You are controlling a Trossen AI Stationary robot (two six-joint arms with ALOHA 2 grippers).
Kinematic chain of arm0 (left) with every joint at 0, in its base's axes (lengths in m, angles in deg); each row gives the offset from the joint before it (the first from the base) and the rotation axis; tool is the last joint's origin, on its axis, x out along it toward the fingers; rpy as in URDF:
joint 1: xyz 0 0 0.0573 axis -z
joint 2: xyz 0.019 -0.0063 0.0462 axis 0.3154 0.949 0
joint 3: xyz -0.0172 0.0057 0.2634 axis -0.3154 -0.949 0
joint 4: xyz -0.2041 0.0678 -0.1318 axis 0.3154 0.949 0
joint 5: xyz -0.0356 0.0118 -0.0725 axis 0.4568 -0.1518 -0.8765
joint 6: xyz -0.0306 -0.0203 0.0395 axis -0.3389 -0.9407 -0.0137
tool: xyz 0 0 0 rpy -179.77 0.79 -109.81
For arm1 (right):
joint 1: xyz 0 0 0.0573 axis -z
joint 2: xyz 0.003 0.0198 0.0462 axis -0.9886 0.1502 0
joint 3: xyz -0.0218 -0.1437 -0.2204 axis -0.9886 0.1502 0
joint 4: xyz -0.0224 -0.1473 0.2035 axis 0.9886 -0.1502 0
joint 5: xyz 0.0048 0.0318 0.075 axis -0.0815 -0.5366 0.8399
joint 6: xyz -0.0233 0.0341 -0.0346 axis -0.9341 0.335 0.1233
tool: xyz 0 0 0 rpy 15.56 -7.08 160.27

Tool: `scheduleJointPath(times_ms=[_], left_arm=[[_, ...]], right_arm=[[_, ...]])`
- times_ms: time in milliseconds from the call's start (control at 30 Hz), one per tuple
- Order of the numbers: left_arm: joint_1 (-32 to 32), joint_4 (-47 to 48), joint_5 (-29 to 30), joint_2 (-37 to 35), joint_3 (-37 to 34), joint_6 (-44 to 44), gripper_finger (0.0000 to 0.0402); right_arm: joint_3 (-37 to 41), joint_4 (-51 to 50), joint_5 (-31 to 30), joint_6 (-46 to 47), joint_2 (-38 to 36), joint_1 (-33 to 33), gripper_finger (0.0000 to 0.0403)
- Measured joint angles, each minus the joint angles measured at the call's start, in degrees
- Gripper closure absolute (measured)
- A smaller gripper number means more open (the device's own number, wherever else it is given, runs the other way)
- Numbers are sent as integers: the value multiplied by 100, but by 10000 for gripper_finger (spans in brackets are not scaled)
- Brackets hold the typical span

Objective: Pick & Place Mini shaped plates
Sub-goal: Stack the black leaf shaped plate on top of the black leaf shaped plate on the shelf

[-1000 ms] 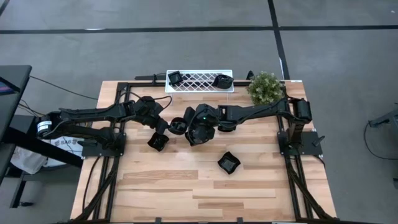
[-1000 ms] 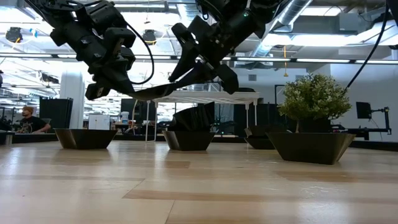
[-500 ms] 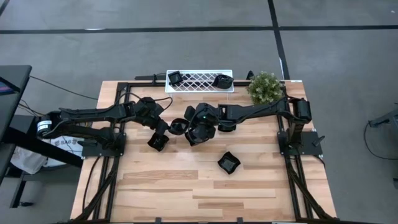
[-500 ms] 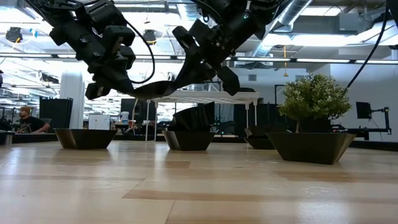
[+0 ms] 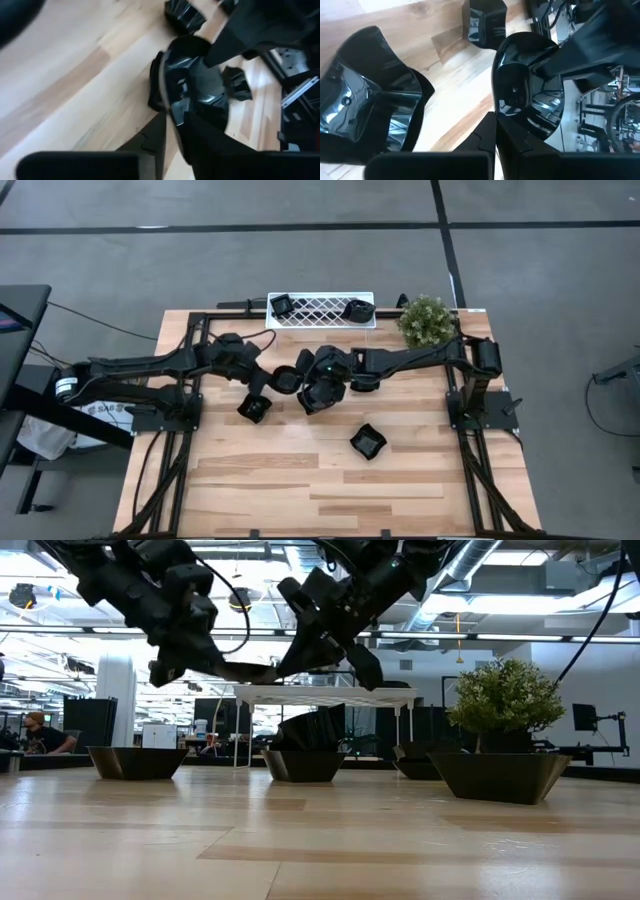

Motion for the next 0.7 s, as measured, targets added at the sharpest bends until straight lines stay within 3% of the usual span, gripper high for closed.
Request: scheduleJointPath(times_ms=[167,333,533,700], left_arm=[[-5,8,22,-542,0,304,310],[-4,14,69,-1177,0,677,309],[-6,6,425,-1786,2,1041,311],[-5,20,445,-2045,2,1257,311]], right_arm=[[-1,-40,-284,-16,-69,4,402],[-2,-300,-428,-18,-262,45,402],[0,-769,-428,212,-946,333,402],[-1,-1277,-410,443,-1648,965,403]])
